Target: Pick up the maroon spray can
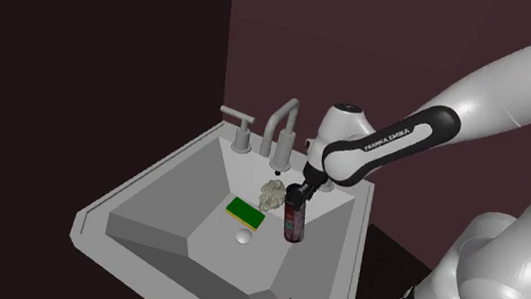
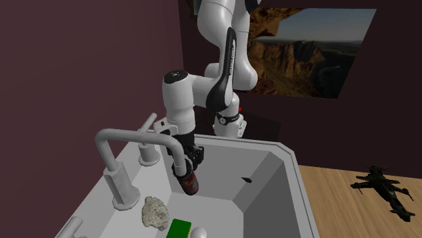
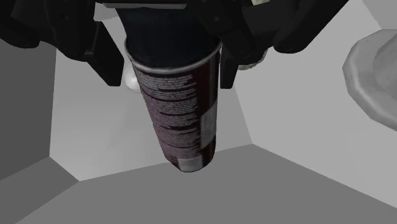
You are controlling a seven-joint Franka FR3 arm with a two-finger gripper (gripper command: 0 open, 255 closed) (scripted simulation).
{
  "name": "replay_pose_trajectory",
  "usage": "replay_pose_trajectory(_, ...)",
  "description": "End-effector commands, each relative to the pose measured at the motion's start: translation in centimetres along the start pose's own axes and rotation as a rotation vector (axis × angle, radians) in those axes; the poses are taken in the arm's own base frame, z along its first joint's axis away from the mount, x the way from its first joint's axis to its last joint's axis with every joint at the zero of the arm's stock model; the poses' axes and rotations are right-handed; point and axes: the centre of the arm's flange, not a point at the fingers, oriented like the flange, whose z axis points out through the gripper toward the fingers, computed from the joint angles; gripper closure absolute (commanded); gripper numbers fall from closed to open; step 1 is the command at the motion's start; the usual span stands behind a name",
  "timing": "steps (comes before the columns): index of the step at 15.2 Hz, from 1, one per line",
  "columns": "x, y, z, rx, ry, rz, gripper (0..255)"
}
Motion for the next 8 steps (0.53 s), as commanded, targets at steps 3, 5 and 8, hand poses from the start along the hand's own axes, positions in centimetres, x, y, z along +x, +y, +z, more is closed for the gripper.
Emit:
replay_pose_trajectory(3, 0.2, -0.2, -2.0, 0.0, 0.0, 0.0, 255)
replay_pose_trajectory(5, 0.2, -0.2, -3.1, 0.0, 0.0, 0.0, 255)
replay_pose_trajectory(8, 0.3, -0.2, -3.7, 0.0, 0.0, 0.0, 255)
